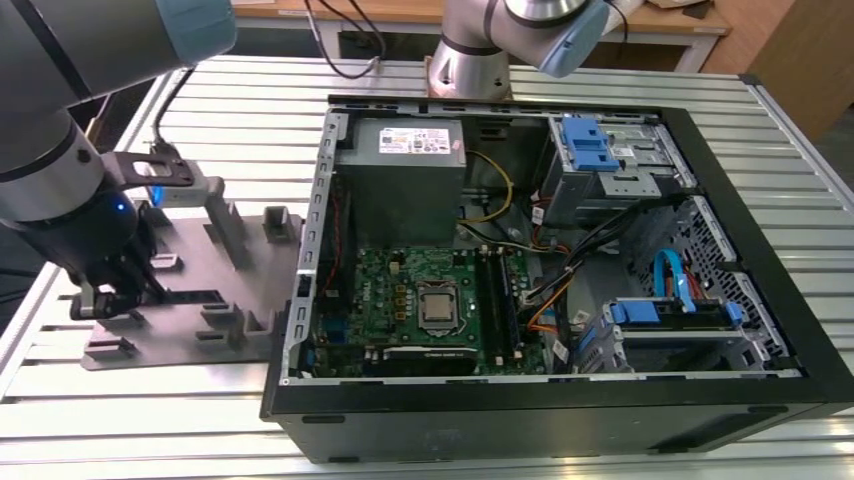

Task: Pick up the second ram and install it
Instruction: 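Pick up the second ram and move it above second insertion slot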

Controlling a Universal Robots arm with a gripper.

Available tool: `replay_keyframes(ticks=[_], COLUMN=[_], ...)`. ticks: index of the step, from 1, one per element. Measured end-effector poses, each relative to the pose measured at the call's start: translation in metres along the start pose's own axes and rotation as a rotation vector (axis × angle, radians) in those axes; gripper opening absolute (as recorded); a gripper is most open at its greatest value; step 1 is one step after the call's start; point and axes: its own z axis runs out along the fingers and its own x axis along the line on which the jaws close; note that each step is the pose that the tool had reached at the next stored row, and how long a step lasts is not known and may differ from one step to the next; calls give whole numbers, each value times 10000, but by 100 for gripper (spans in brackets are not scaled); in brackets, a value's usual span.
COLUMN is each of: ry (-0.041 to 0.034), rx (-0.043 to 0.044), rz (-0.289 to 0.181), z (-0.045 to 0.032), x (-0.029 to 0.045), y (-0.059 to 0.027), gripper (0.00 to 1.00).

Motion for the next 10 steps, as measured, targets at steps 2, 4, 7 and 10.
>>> replay_keyframes(ticks=[2, 4, 7, 10], ry=[0, -2, -1, -1], rx=[0, 1, 0, 0], rz=[0, 0, 0, 0], z=[-33, -61, -104, -144], x=[-2, -3, -5, -7], y=[2, 3, 4, 6], gripper=[11, 11, 11, 11])
